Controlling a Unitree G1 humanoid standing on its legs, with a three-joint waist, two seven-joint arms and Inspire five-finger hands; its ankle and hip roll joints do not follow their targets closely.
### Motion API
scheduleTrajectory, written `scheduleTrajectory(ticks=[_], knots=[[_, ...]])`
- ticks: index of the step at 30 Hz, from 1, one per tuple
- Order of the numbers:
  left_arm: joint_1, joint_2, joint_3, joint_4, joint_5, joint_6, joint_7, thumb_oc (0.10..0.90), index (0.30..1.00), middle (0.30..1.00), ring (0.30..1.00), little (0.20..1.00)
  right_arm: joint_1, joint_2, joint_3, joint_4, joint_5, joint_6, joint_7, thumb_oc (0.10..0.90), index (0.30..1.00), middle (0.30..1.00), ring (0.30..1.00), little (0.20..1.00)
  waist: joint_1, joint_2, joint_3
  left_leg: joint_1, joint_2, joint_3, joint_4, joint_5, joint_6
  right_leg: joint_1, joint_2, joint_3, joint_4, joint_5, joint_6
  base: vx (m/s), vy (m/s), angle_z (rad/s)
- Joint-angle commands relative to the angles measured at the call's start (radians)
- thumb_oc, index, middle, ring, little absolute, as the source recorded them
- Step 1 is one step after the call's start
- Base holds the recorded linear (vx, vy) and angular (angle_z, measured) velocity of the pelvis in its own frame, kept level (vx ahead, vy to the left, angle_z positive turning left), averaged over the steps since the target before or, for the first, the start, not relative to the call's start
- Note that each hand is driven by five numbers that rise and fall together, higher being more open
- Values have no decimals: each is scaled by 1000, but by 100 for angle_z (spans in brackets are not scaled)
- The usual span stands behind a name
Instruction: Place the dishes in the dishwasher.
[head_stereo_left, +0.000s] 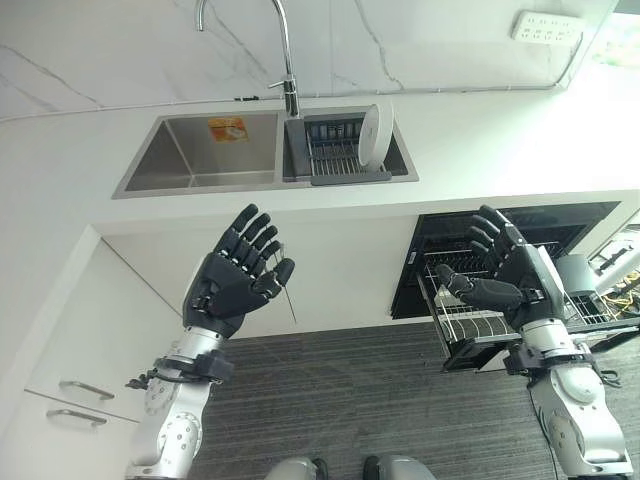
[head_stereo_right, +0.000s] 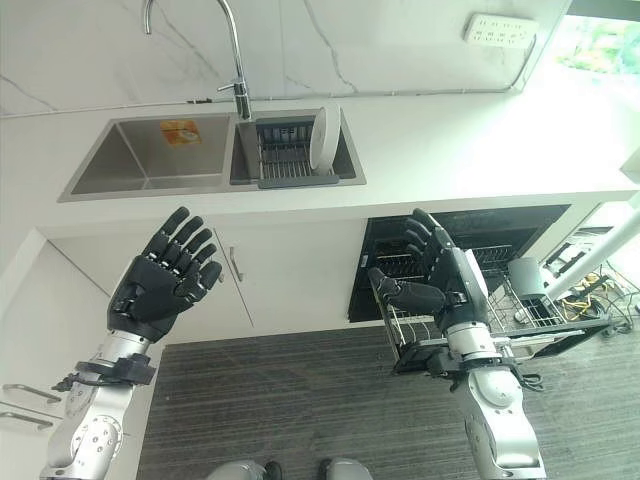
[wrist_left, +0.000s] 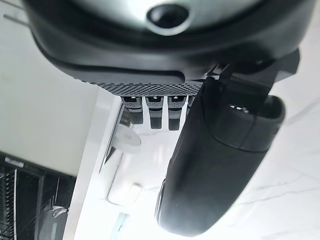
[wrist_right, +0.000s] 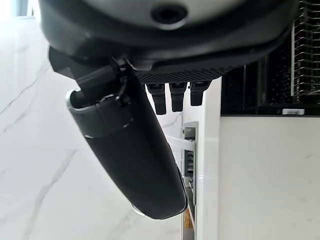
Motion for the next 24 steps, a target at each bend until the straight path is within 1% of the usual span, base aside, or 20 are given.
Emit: scheduleTrajectory(ticks=[1, 2, 3, 4, 5, 6, 7, 12, 15, 21, 24], knots=[[-56, 27, 39, -123, 1, -134, -2, 800, 900, 900, 900, 900, -92, -48, -49, -82, 17, -117, 27, 800, 900, 900, 900, 900, 4, 42, -41, 16, 88, -40, -200, 146, -14, 92, 65, -8, -89, 42, 51, 120, 116, -24], [-47, 25, 43, -126, 0, -137, 4, 800, 900, 900, 900, 900, -82, -48, -48, -88, 18, -116, 34, 800, 900, 900, 900, 900, 8, 54, -44, -24, 113, -66, -200, 155, -24, 98, 78, 2, -89, 32, 50, 83, 68, -36], [-43, 24, 44, -125, 3, -141, 7, 800, 900, 900, 900, 900, -77, -48, -46, -88, 19, -118, 37, 800, 900, 900, 900, 900, 9, 58, -45, -40, 124, -77, -200, 161, -30, 101, 83, 6, -89, 27, 49, 173, 134, -31], [-27, 21, 47, -114, 5, -164, 7, 800, 900, 900, 900, 900, -58, -52, -50, -89, 28, -125, 56, 800, 900, 900, 900, 900, 8, 70, -49, -78, 157, -98, -200, 185, -48, 109, 96, 14, -89, 15, 44, 176, 122, -36], [-19, 19, 51, -111, 3, -170, 1, 800, 900, 900, 900, 900, -46, -58, -58, -93, 37, -125, 68, 800, 900, 900, 900, 900, 6, 74, -50, -85, 167, -95, -200, 194, -53, 114, 100, 14, -89, 8, 41, 207, 132, -27], [-14, 16, 53, -108, 11, -177, 2, 800, 900, 900, 900, 900, -37, -64, -62, -96, 51, -123, 80, 800, 900, 900, 900, 900, 4, 76, -53, -85, 170, -83, -200, 180, -53, 115, 95, 7, -89, 5, 42, 299, 192, -27], [0, 22, 58, -119, 27, -189, 12, 800, 900, 900, 900, 900, -24, -68, -63, -105, 63, -111, 102, 800, 900, 900, 900, 900, 4, 84, -59, -82, 175, -107, -200, 177, -56, 121, 93, 10, -89, 3, 46, 354, 228, -32], [-9, 33, 63, -141, 54, -183, 12, 800, 900, 900, 900, 900, -22, -71, -56, -122, 68, -88, 100, 800, 900, 900, 900, 900, 13, 79, -75, -55, 143, -110, -200, 109, -36, 145, 61, -2, -89, -9, 57, 229, 155, -15], [-29, 40, 54, -155, 90, -187, 7, 800, 900, 900, 900, 900, -29, -66, -45, -128, 68, -79, 75, 800, 900, 900, 900, 900, 24, 69, -89, -44, 101, -119, -200, 47, -12, 157, 31, -9, -89, -9, 71, 183, 158, 15], [-55, 62, 59, -184, 109, -204, -19, 800, 900, 900, 900, 900, -24, -55, -51, -139, 78, -80, 55, 800, 900, 900, 900, 900, 35, 53, -109, -21, 56, -131, -200, 11, 19, 159, -15, -23, -89, -1, 102, 125, 127, -3], [-79, 75, 63, -205, 133, -224, -25, 800, 900, 900, 900, 900, -37, -42, -52, -147, 75, -79, 45, 800, 900, 900, 900, 900, 39, 46, -114, -11, 38, -133, -200, -5, 34, 156, -34, -30, -89, 5, 117, 93, 129, -7]])
